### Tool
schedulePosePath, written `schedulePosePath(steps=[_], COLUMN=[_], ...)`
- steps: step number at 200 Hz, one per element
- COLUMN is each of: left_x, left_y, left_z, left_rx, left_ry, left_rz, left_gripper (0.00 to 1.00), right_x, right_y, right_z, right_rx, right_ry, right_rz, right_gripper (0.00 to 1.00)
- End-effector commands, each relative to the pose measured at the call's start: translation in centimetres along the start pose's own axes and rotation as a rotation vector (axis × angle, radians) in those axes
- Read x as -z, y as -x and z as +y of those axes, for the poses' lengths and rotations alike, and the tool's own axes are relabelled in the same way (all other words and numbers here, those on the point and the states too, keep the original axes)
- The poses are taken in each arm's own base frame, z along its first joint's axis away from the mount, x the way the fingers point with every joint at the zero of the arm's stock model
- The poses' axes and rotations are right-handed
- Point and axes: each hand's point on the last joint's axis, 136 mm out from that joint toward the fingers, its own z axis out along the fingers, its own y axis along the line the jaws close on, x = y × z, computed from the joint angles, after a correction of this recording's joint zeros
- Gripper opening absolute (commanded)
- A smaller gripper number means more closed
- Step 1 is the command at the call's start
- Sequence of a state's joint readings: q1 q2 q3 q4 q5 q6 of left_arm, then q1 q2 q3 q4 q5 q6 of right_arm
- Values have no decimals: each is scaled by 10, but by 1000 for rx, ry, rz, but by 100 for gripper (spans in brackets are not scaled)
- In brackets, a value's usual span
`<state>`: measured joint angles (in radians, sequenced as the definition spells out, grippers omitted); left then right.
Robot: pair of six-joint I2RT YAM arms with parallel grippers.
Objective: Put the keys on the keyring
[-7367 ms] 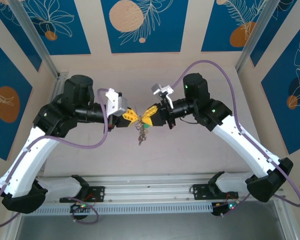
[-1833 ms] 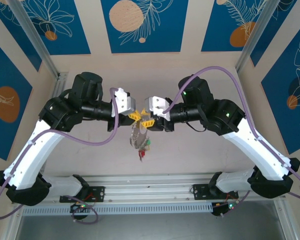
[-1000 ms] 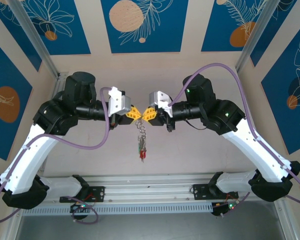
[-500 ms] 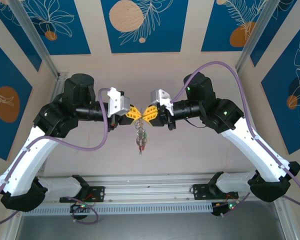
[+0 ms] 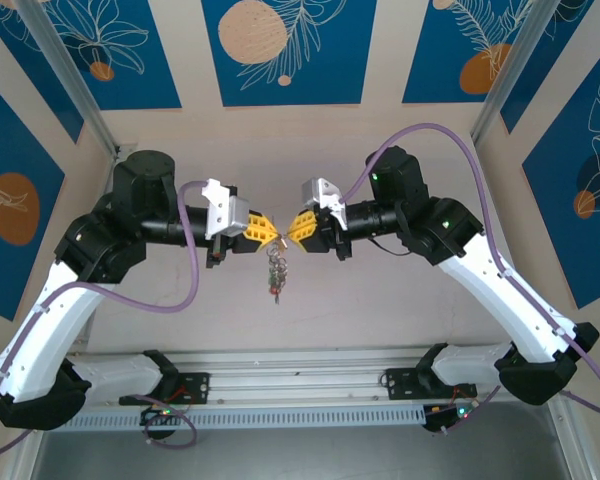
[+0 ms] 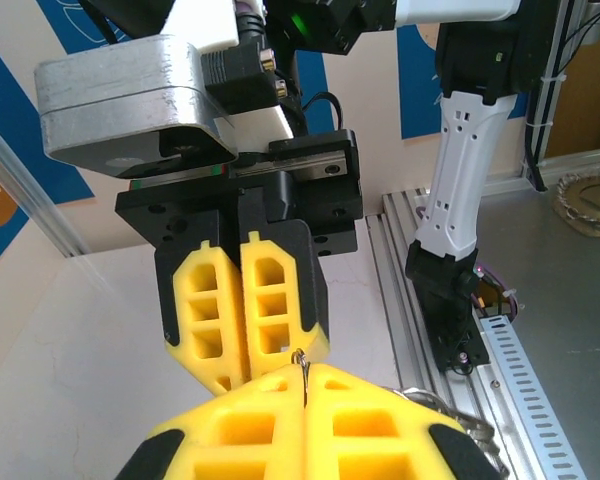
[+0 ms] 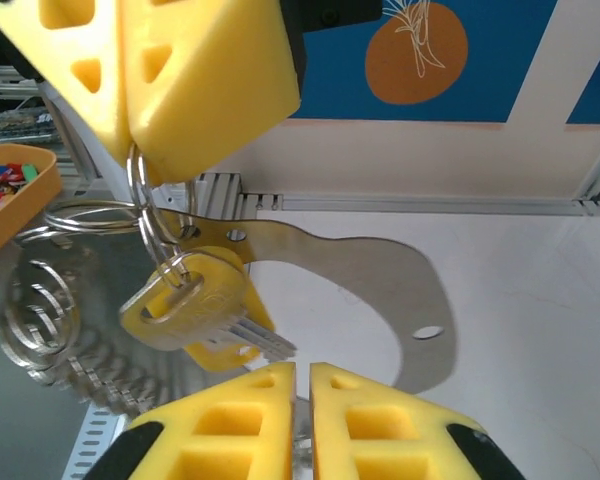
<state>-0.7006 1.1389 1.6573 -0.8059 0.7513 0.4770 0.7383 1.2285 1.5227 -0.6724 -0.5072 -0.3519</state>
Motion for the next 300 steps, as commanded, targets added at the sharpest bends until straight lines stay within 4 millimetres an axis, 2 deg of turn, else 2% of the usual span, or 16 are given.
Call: schedulePosePath(steps=[1, 30, 55, 135, 256, 300], left_x=[6, 7, 8, 9, 3, 3], left_y=[15, 16, 20, 23, 17, 17], left_z=[-4, -7, -15, -20, -18, -18], left_rx=[-33, -29, -14, 5, 15, 11], left_ry=[-9, -29, -80, -116, -126, -122], left_rz=[-56, -66, -83, -99, -93, -94], left_gripper=[0, 0, 0, 0, 0, 0], right_x=[12, 28, 37, 33, 17, 14], right_y=[6, 15, 24, 45, 50, 50], right_z=[14, 26, 34, 43, 43, 42], right_rx=[29, 111, 155, 182, 167, 157], right_ry=[14, -26, -23, 71, 136, 142], right_rz=[-43, -119, -160, -223, -240, -234], right_gripper=[23, 41, 44, 36, 28, 8])
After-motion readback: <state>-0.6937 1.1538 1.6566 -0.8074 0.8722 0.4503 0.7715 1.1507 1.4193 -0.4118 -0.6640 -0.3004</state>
